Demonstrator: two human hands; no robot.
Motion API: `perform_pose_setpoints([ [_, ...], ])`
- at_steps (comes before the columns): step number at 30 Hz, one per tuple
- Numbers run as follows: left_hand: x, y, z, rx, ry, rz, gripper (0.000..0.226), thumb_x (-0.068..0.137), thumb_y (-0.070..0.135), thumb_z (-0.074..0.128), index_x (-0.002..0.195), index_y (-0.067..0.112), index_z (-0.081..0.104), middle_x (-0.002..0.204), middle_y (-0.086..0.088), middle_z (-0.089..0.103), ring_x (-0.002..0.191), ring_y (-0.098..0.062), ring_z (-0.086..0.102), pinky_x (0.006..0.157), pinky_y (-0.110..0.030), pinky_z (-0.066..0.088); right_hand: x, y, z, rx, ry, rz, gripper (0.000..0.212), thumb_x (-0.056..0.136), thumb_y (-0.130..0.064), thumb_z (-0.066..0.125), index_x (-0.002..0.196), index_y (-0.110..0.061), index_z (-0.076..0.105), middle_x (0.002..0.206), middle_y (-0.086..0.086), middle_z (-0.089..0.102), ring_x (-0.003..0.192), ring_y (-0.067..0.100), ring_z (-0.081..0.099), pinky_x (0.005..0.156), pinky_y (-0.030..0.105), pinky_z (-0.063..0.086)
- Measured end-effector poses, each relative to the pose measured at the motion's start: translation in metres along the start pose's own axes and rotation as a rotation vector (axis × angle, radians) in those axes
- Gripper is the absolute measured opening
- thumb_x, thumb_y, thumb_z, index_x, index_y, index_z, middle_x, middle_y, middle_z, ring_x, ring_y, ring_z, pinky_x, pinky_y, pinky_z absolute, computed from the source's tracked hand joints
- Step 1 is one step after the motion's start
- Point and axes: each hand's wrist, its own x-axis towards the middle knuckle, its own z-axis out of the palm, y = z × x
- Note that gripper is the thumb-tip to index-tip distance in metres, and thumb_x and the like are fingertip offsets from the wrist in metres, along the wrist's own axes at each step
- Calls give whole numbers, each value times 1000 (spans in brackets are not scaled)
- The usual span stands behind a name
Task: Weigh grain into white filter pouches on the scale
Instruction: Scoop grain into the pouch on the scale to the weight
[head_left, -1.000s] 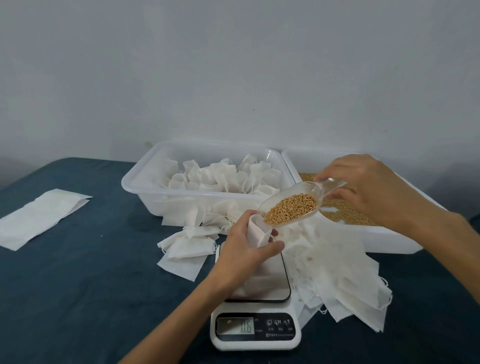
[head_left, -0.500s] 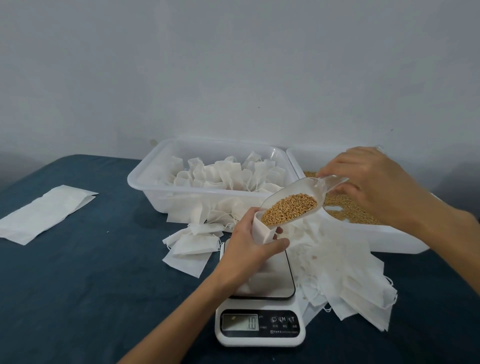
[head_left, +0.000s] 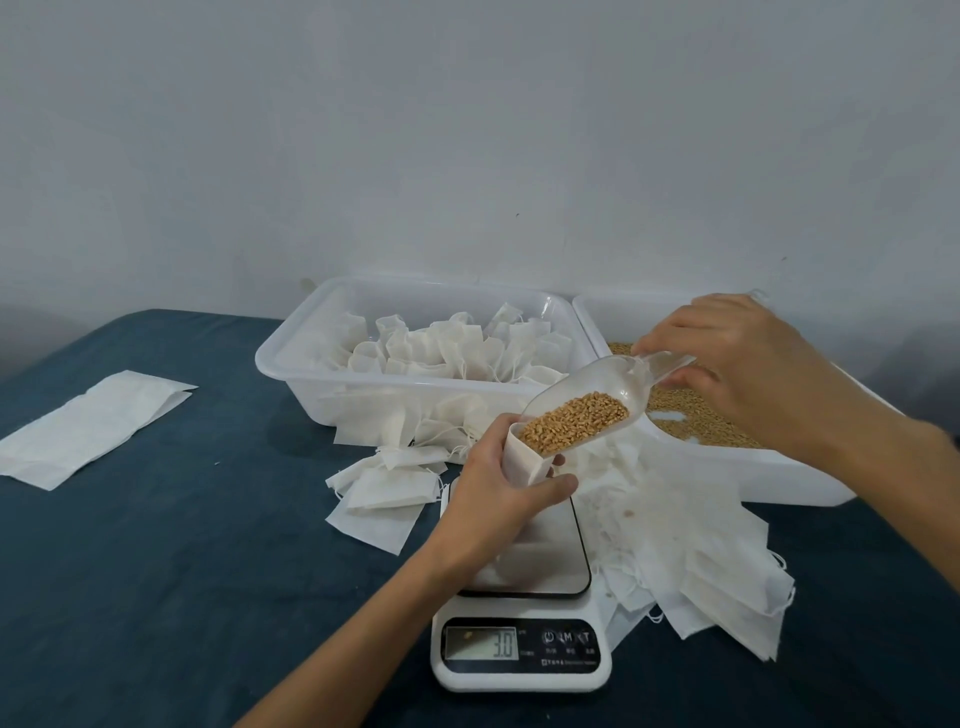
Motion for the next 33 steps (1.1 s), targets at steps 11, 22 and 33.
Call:
perform_pose_setpoints([
  [11,2,-3,-1,22,9,-9,49,77,28,85,120,30,60,104,5,77,94,-11,72,83,-22,56,0,-1,0,5,-14,11,42,67,-5,89,106,-14,76,97,-4,73,90,26,67,94,32,36],
  [22,2,-5,0,23,29,-23,54,74,31,85,122,31,59,107,6,78,99,-10,74,84,-20,54,-2,0,1,6,-15,13,42,67,-2,88,106,-13,76,98,-3,73,90,28,68,93,35,38],
  [33,2,-5,-1,63,46,-24,52,72,35,85,118,34,61,112,6,77,104,-14,73,91,-28,55,-2,-1,2,9,-16,11,42,68,-3,88,107,-15,76,98,-5,72,90,25,66,95,27,33],
])
